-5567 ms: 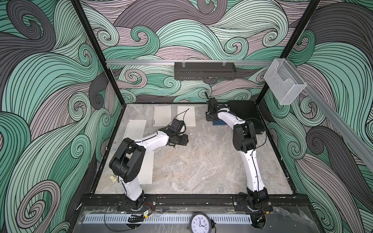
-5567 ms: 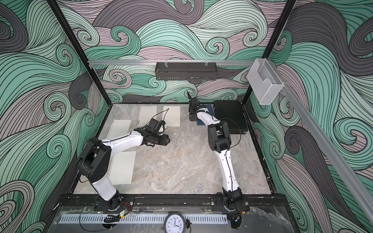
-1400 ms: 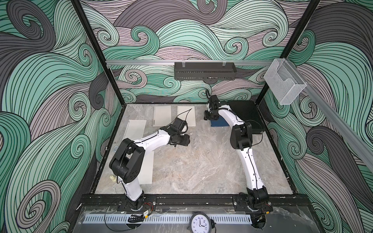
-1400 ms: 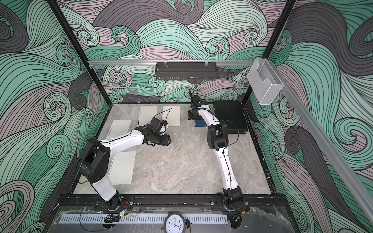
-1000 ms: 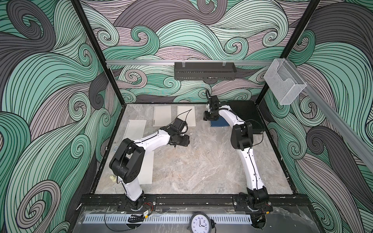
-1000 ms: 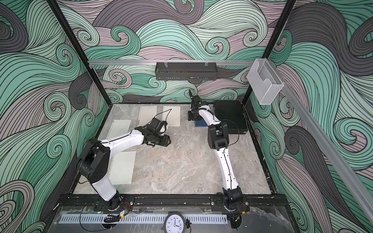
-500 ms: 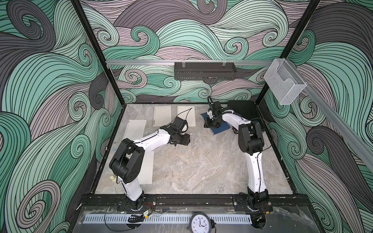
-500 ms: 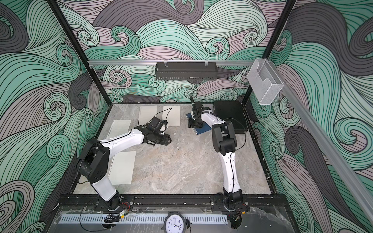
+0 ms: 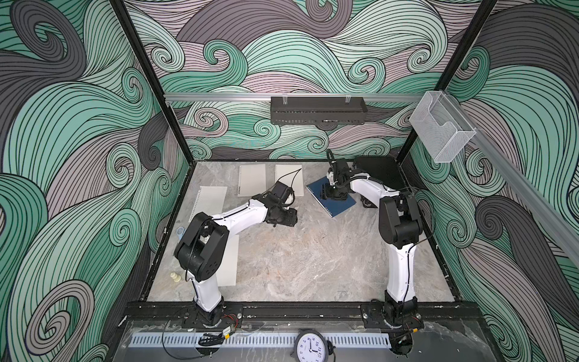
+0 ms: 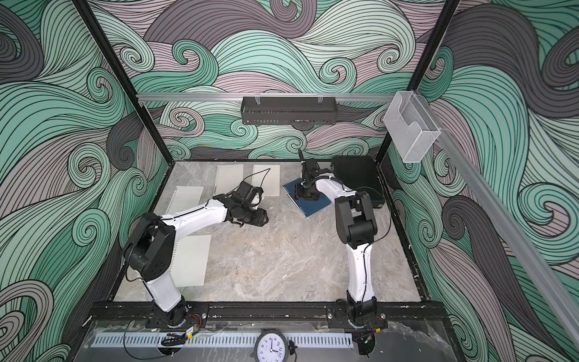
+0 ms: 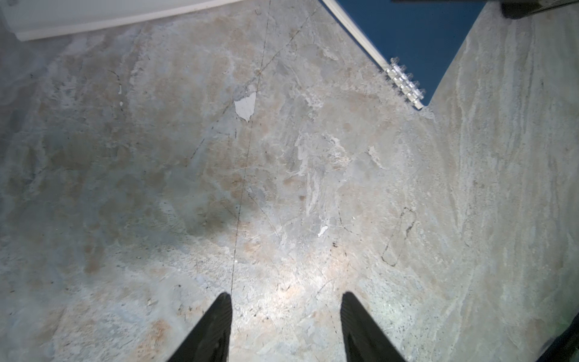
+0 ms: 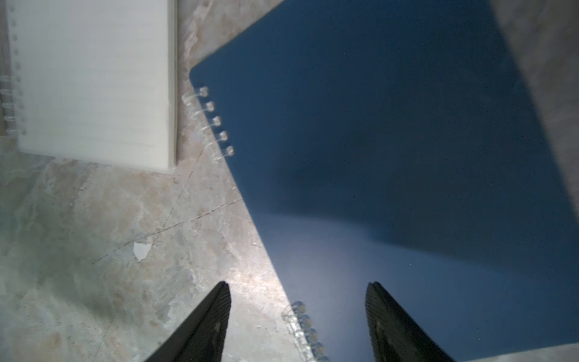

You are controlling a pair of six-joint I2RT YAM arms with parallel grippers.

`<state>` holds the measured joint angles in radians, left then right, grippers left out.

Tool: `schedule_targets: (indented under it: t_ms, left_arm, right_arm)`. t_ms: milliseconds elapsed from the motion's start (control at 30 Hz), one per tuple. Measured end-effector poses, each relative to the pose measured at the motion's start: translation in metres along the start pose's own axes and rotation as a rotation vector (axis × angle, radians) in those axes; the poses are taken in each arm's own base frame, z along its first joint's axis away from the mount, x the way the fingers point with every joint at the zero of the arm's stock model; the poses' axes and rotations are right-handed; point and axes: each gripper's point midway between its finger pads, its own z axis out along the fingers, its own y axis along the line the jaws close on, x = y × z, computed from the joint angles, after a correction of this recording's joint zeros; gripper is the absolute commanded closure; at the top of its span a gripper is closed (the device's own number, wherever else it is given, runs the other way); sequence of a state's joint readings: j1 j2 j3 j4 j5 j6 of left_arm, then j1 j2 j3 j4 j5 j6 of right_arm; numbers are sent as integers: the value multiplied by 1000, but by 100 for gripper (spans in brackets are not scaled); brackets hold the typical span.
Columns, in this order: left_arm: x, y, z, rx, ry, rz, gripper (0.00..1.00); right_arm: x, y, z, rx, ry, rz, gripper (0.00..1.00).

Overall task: Tear off pages from different notebooks
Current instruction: Move the notebook to the center of the board.

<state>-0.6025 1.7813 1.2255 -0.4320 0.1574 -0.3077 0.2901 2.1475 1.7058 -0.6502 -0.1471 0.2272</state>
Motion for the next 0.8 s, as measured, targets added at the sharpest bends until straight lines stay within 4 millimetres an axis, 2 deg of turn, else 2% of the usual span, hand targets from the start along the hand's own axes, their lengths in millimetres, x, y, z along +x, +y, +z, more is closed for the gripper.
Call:
schedule_targets:
  t_ms: [133,233,267,300,367,533,667,800]
  left_arm:
    - [-2,-1,8,-1,13,-11,44]
    - [0,0,11,-3,25,-18,44]
    - [0,0,12,-5,29,-20,44]
    - [1,1,12,-5,32,-21,44]
    - [2,1,12,-7,36,-22,44]
    - [2,1,13,-8,41,-23,44]
    - [3,1,18,-10,53,-24,44]
    - [2,2,23,-12,66,-26,44]
  right_arm:
    - [-32,-17,-11,40,-58,-1,25]
    - [-49,-33,-8,62,-79,10,23]
    - [-50,-40,-4,72,-73,17,22]
    - [-50,-47,1,82,-63,25,14]
    - [-49,-63,11,99,-34,38,10]
    - [-41,-92,33,122,37,74,8]
    - [-40,-97,30,104,50,73,12]
    - [-34,-90,31,54,68,56,19]
